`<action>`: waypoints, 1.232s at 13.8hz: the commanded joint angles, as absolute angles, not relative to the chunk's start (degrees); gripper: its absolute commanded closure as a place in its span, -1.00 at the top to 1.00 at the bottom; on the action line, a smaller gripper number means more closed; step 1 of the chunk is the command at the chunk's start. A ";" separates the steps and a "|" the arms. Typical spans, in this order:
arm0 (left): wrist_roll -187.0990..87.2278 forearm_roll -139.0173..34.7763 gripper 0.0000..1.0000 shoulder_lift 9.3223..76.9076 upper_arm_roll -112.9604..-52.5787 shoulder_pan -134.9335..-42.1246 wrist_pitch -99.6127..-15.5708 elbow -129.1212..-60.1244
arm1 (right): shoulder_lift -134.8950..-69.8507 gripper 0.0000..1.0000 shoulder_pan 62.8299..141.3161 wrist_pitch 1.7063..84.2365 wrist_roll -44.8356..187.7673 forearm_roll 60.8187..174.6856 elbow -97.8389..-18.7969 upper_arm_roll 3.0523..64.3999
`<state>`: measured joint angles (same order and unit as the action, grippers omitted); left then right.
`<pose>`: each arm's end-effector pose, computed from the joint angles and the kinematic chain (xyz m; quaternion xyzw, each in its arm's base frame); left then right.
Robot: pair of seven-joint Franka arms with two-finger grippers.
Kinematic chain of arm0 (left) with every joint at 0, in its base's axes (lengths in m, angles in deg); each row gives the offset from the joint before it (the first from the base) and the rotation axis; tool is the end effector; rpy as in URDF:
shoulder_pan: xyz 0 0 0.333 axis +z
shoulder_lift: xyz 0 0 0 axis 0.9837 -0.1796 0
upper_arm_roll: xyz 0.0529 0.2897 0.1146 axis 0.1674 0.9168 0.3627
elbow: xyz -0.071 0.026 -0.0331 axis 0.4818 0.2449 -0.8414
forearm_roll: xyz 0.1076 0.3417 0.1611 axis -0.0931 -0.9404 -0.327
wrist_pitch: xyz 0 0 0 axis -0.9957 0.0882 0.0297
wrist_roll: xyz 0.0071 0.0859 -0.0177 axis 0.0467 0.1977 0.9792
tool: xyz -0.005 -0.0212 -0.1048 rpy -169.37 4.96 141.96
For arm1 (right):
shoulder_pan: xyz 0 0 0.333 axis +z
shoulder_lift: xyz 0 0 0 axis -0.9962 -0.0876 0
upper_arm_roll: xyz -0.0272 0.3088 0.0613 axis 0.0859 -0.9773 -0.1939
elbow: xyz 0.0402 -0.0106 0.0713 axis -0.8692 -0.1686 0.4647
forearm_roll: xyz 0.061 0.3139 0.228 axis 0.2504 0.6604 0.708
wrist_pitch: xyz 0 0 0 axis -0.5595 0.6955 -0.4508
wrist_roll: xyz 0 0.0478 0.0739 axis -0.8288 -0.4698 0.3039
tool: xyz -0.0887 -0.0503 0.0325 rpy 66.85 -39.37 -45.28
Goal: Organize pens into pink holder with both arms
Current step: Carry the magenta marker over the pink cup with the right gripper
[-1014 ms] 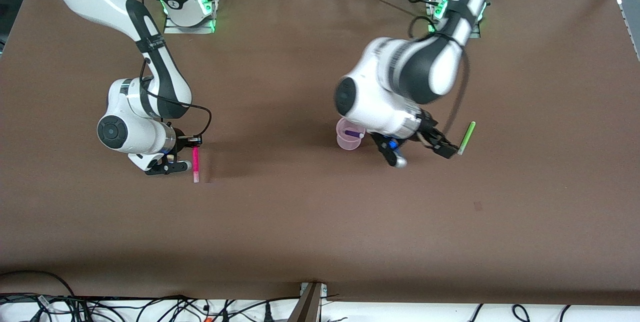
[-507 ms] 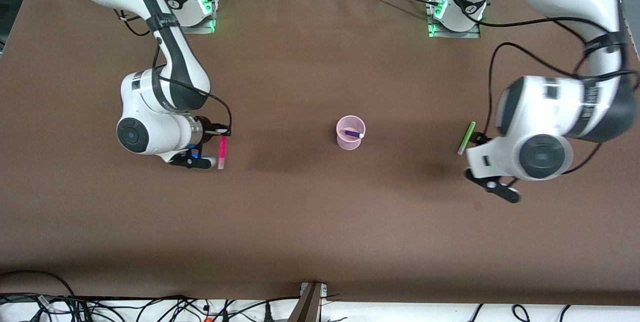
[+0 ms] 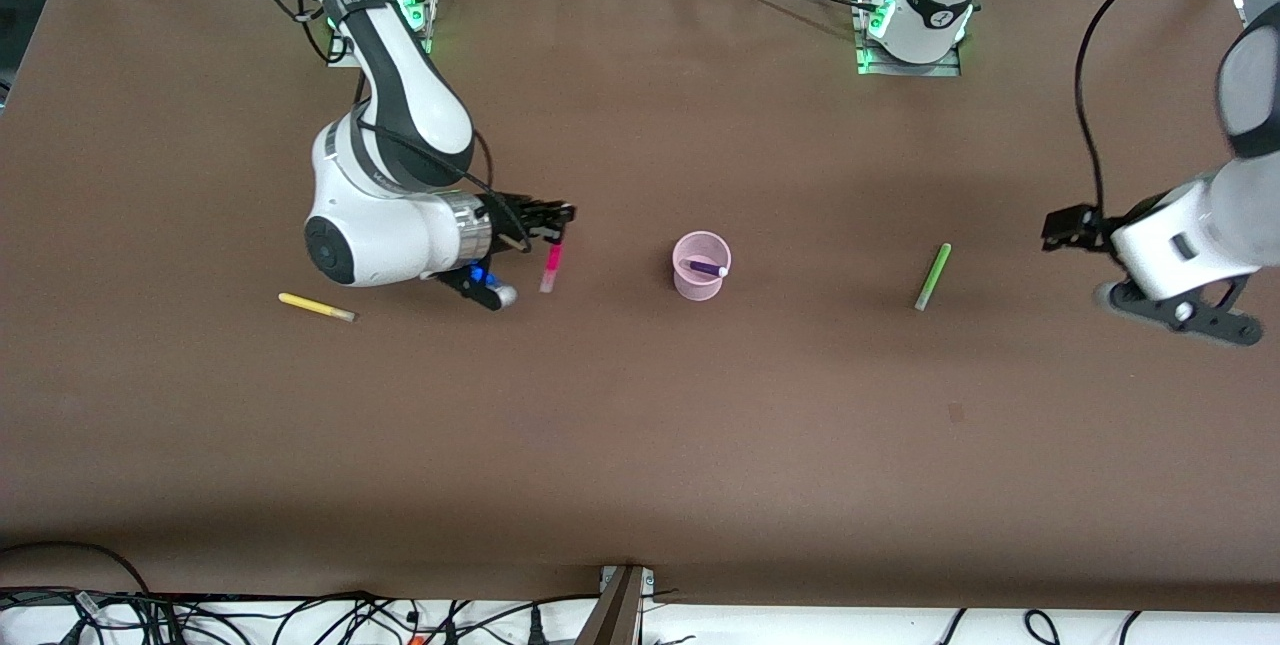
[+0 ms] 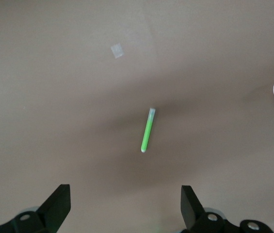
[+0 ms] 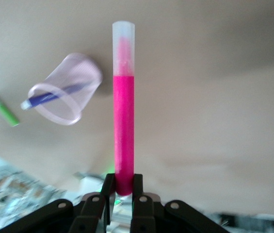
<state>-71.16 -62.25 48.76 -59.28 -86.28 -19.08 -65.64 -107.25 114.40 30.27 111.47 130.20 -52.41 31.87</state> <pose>0.6331 -0.0232 0.5583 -0.9843 0.1397 0.1072 0.0133 0.5621 0.3496 0.3372 -0.8877 0.2263 0.3147 0.2484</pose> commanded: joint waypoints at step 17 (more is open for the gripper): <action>-52.52 -65.07 1.00 71.73 -63.82 -79.57 -34.38 -92.30 | -115.20 -1.00 128.13 48.20 124.05 167.83 -50.89 32.32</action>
